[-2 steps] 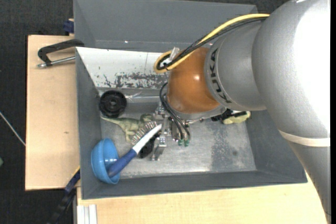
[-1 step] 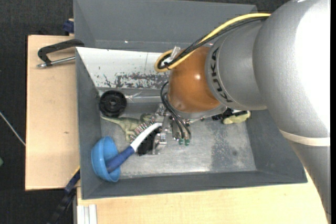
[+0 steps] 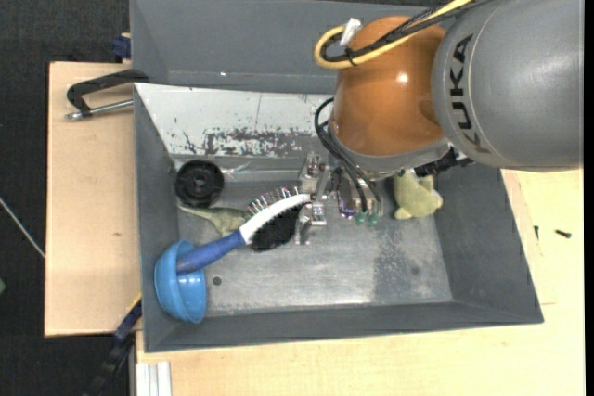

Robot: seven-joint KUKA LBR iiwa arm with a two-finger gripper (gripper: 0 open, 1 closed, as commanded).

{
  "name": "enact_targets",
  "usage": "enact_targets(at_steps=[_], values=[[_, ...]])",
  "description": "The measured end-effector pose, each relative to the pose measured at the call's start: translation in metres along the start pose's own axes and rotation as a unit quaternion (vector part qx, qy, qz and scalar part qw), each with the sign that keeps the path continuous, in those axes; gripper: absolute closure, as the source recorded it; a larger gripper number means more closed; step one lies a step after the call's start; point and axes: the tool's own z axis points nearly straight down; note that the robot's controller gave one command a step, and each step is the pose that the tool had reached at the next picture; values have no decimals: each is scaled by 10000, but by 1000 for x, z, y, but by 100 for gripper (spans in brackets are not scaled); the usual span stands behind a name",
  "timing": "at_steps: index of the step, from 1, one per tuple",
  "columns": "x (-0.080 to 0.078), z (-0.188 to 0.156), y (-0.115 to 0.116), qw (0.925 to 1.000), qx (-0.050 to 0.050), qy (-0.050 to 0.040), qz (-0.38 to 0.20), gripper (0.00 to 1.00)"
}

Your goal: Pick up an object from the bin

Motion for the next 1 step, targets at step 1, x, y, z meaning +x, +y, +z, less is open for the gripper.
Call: enact_targets(at_steps=[1], values=[[22, -62, -25, 9799, 2, 11, -1995, 100]])
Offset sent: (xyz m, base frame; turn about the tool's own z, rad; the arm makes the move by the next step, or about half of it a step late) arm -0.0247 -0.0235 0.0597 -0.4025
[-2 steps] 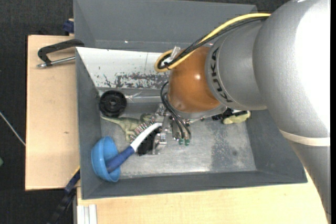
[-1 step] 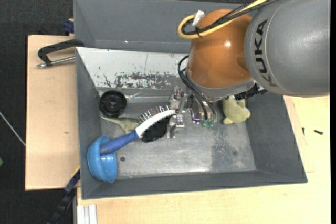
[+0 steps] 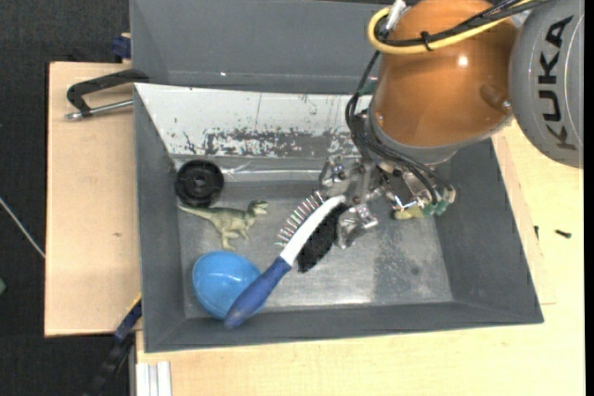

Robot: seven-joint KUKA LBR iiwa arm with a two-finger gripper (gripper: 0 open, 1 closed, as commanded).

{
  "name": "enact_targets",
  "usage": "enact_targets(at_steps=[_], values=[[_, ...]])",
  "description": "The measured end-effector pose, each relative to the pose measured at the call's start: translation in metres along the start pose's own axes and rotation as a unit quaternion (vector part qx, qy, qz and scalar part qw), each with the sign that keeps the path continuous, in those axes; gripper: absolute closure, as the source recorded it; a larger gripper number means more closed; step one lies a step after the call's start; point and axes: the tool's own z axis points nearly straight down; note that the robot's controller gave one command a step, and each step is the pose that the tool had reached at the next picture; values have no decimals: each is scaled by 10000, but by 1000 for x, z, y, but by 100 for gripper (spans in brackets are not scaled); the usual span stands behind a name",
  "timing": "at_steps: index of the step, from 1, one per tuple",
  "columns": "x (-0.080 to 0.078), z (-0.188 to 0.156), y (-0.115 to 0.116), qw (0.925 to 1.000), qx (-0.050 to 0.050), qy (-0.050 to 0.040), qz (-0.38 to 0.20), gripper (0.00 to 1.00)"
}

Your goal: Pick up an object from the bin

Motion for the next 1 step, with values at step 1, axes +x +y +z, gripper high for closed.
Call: enact_targets(at_steps=[1], values=[[0, 2, 1, 10000, -7, 18, -2, 100]])
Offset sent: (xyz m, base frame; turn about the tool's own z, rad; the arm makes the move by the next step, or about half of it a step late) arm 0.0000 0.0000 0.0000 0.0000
